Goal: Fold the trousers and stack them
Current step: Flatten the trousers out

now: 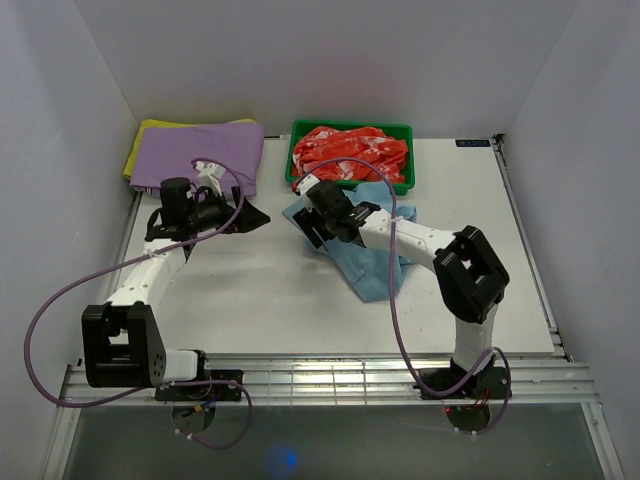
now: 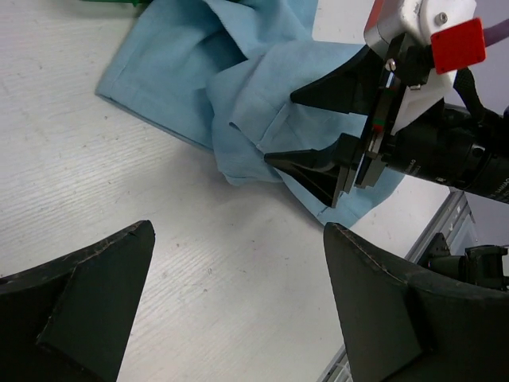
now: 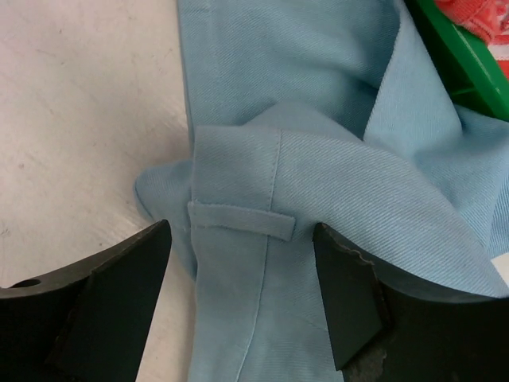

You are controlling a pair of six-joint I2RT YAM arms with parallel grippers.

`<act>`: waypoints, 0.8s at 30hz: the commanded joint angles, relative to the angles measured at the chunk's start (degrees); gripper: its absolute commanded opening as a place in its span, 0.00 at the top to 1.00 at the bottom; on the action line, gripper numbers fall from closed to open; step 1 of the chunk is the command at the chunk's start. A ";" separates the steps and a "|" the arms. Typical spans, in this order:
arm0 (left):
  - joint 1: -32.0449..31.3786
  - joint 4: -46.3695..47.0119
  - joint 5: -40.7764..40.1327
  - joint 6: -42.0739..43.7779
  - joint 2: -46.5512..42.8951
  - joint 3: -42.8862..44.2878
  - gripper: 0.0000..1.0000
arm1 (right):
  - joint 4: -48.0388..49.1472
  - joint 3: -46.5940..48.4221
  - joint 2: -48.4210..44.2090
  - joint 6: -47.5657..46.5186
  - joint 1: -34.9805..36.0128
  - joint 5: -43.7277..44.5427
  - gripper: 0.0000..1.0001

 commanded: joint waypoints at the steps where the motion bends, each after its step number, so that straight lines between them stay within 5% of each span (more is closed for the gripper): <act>1: 1.36 1.25 1.51 -0.70 -3.05 -1.70 0.02 | 3.84 3.90 3.12 3.32 0.22 4.65 0.23; 5: 1.45 1.25 1.15 -0.17 -3.15 -2.66 0.02 | 3.32 5.40 7.08 1.66 0.13 7.03 0.30; 10: 1.45 2.21 0.71 0.10 -1.39 -2.93 0.02 | 3.49 5.32 9.81 0.86 -0.75 6.16 0.49; 11: 1.45 2.48 0.71 -0.16 -1.21 -3.02 0.02 | 3.41 5.23 9.90 0.78 -0.92 5.81 0.55; 12: 1.45 2.66 0.71 -0.42 -1.04 -3.28 0.02 | 3.32 5.14 9.64 0.77 -1.01 5.37 0.72; 15: 1.45 4.06 0.89 -1.30 -0.69 -4.68 0.02 | 2.53 4.53 6.49 1.04 -1.45 2.56 0.92; 24: -3.28 10.47 -0.16 -1.22 4.83 -5.57 0.02 | 1.92 -2.41 -15.90 1.83 -6.72 -26.42 0.92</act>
